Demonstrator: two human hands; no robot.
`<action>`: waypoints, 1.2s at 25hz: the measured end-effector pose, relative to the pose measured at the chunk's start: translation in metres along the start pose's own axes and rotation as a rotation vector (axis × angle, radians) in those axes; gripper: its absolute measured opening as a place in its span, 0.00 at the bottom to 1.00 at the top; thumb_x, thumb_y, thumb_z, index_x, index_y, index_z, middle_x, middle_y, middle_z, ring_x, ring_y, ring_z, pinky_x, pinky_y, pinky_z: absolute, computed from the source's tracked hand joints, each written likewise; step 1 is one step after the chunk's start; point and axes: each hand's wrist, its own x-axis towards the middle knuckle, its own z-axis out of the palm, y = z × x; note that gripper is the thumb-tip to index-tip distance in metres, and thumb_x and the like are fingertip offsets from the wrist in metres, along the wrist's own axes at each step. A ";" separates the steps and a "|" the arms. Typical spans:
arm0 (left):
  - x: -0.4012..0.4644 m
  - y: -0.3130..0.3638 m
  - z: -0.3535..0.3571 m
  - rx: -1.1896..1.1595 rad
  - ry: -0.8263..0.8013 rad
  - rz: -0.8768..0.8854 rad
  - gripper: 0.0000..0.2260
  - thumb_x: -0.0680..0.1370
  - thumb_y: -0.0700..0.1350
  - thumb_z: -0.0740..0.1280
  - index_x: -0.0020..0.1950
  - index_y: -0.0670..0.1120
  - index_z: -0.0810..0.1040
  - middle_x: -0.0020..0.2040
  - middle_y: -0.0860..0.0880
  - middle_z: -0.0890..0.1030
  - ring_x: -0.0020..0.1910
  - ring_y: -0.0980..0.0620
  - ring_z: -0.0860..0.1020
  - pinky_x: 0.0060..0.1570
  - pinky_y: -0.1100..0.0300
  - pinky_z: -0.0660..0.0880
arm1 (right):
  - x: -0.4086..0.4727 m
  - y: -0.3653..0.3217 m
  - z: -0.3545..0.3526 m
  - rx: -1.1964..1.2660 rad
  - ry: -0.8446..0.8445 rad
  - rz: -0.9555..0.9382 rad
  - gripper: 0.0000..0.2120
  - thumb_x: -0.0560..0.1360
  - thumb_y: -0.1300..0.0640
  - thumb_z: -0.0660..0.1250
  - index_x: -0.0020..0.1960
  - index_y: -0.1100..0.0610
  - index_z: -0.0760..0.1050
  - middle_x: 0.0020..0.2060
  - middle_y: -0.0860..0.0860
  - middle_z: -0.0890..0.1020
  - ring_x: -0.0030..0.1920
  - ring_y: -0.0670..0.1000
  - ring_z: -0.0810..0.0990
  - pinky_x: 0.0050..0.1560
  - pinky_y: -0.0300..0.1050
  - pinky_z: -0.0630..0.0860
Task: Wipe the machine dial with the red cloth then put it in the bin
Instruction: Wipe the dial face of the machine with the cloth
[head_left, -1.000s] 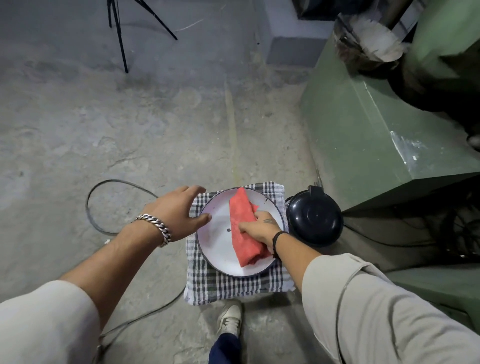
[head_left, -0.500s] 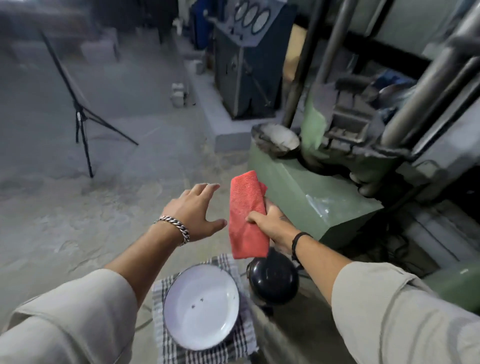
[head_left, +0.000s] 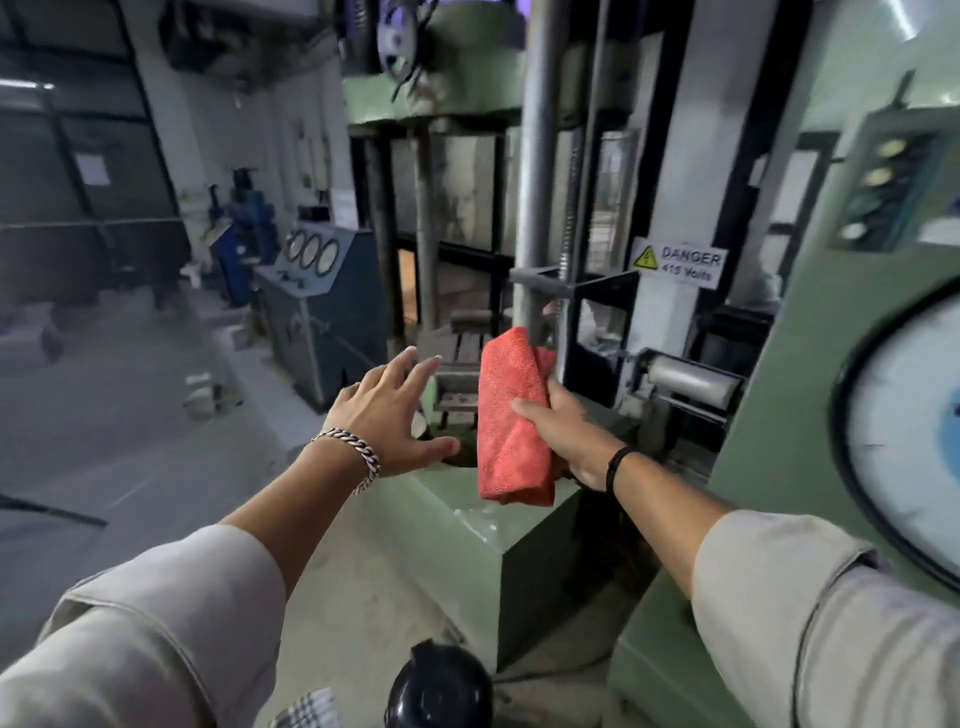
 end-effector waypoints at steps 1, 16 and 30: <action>0.007 0.029 -0.004 0.003 0.004 0.033 0.52 0.69 0.80 0.66 0.88 0.64 0.49 0.90 0.53 0.52 0.86 0.43 0.61 0.79 0.38 0.66 | -0.013 -0.004 -0.031 0.002 0.037 -0.009 0.18 0.88 0.54 0.70 0.75 0.43 0.72 0.65 0.49 0.85 0.61 0.50 0.86 0.62 0.51 0.83; 0.086 0.415 -0.001 -0.100 0.032 0.493 0.52 0.65 0.82 0.62 0.86 0.66 0.52 0.89 0.55 0.56 0.83 0.42 0.66 0.75 0.35 0.70 | -0.202 -0.005 -0.400 -0.160 0.504 -0.007 0.17 0.88 0.50 0.67 0.75 0.44 0.69 0.68 0.51 0.83 0.66 0.57 0.85 0.71 0.65 0.82; 0.240 0.559 0.042 -0.200 0.056 0.808 0.50 0.69 0.75 0.69 0.86 0.63 0.51 0.88 0.52 0.57 0.80 0.40 0.69 0.74 0.35 0.71 | -0.202 0.014 -0.553 -0.326 0.996 0.058 0.12 0.88 0.46 0.62 0.71 0.41 0.71 0.61 0.48 0.84 0.61 0.58 0.85 0.65 0.60 0.83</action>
